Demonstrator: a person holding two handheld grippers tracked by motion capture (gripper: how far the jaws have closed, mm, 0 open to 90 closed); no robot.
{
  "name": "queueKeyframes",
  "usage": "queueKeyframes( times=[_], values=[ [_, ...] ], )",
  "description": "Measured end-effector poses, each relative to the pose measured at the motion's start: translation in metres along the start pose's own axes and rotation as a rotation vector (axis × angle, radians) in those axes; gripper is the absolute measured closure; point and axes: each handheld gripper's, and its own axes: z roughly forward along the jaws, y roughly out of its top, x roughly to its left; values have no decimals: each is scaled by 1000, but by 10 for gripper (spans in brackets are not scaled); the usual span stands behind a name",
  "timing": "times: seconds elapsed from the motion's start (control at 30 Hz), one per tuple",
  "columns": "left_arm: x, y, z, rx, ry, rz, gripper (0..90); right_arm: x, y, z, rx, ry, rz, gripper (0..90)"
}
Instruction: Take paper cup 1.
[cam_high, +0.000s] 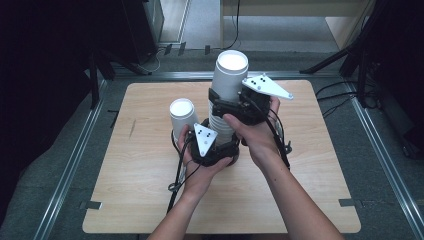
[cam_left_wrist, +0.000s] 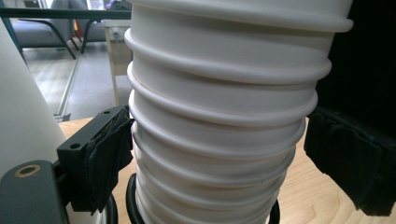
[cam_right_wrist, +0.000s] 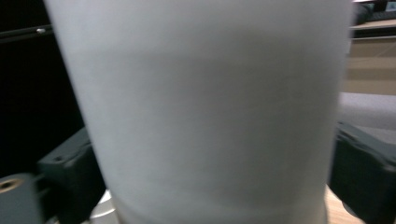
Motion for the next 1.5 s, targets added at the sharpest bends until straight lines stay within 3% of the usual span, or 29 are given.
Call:
queueKeyframes(
  times=[0.03,0.37,0.63,1.37,1.5],
  values=[
    [-1,0,1,3,3,-2,76,2,-1,0,-7,-19,-20,82],
    [0,0,2,7,3,-18,74,4,1,-1,-31,-28,-18,87],
    [1,0,1,10,-8,-22,76,4,7,-4,-74,-16,-23,87],
    [2,0,0,12,-18,-17,80,4,18,-8,-81,-1,-9,84],
    [3,0,0,13,-19,-18,81,4,21,-10,-93,-2,-13,138]
  ],
)
